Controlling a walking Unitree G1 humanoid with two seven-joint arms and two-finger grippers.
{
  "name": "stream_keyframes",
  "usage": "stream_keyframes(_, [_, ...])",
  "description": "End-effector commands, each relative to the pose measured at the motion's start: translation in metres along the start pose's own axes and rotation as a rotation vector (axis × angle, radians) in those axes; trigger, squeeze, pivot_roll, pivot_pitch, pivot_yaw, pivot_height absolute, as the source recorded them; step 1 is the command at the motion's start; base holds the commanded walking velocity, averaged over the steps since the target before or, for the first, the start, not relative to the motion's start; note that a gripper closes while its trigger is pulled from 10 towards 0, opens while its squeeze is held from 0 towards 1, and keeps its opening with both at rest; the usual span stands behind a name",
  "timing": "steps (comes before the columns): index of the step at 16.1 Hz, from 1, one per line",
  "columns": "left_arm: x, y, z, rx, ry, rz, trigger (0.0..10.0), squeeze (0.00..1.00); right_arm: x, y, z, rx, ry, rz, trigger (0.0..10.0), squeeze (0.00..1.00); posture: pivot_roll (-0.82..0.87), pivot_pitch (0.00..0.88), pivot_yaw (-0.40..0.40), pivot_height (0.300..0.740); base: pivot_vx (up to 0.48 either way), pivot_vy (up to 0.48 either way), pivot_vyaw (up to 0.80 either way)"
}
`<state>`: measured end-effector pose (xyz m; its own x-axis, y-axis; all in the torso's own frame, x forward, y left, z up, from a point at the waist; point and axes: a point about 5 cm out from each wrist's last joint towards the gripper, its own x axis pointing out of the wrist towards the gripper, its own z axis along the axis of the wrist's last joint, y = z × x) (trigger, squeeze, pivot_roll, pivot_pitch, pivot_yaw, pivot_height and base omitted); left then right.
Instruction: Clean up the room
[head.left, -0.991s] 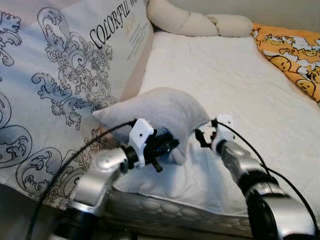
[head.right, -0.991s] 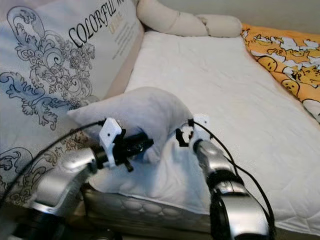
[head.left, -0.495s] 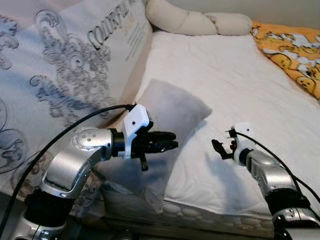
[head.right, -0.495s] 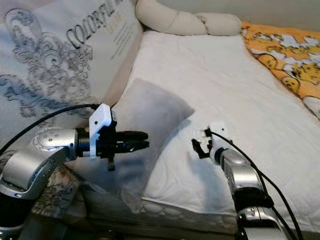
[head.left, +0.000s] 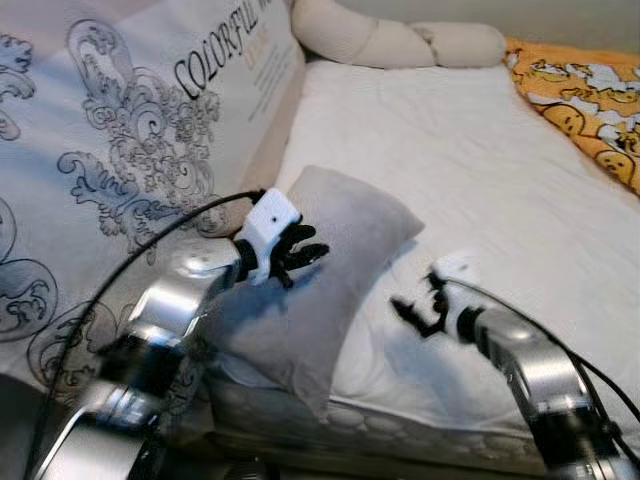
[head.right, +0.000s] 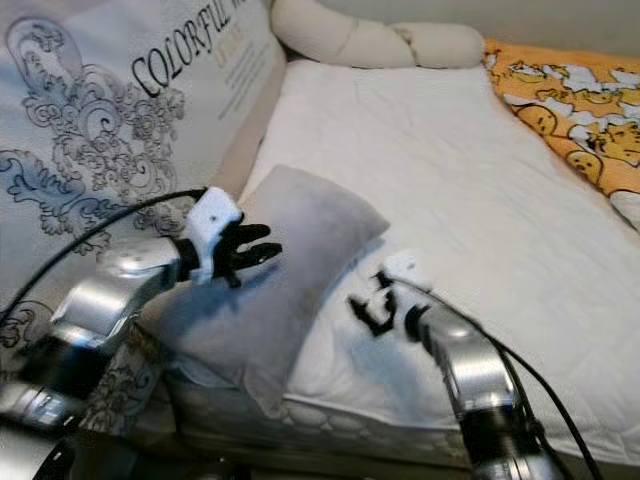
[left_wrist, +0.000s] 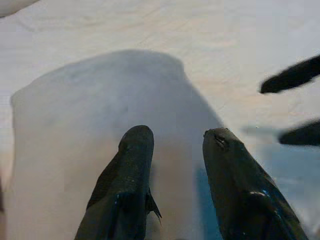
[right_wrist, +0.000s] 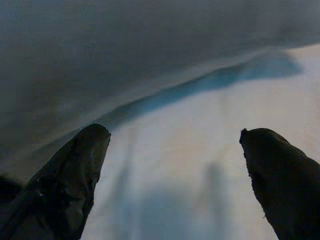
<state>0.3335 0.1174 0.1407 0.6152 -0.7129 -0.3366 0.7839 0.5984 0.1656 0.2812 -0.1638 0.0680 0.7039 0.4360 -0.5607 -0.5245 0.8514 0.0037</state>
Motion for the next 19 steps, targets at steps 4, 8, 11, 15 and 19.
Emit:
stream_keyframes(4, [0.024,0.01,-0.023,-0.006,0.084,0.077,10.0,1.0,-0.012,0.025,-0.005,-0.015,0.091,0.064,10.0,1.0,-0.11,0.0,0.081,0.74,0.0,0.0,0.0])
stream_keyframes(8, [0.032,0.009,-0.043,-0.07,0.167,0.095,10.0,0.0,-0.026,0.025,0.0,-0.057,0.059,0.097,10.0,1.0,-0.12,0.0,0.081,0.74,0.0,0.0,0.0])
stream_keyframes(11, [0.035,0.006,-0.057,-0.088,0.23,0.115,10.0,0.0,-0.033,0.026,0.012,-0.11,0.02,0.165,10.0,0.15,-0.12,0.0,0.061,0.74,0.0,0.0,0.0])
stream_keyframes(15, [0.033,0.003,-0.071,-0.112,0.302,0.125,0.0,0.0,-0.038,0.032,0.021,-0.135,-0.012,0.23,10.0,0.0,-0.13,0.0,0.067,0.74,0.0,0.0,0.0])
stream_keyframes(19, [0.031,-0.003,-0.082,-0.115,0.365,0.085,0.0,0.0,-0.043,0.036,0.027,-0.145,-0.037,0.272,10.0,0.0,-0.13,0.0,0.084,0.74,0.0,0.0,0.0])
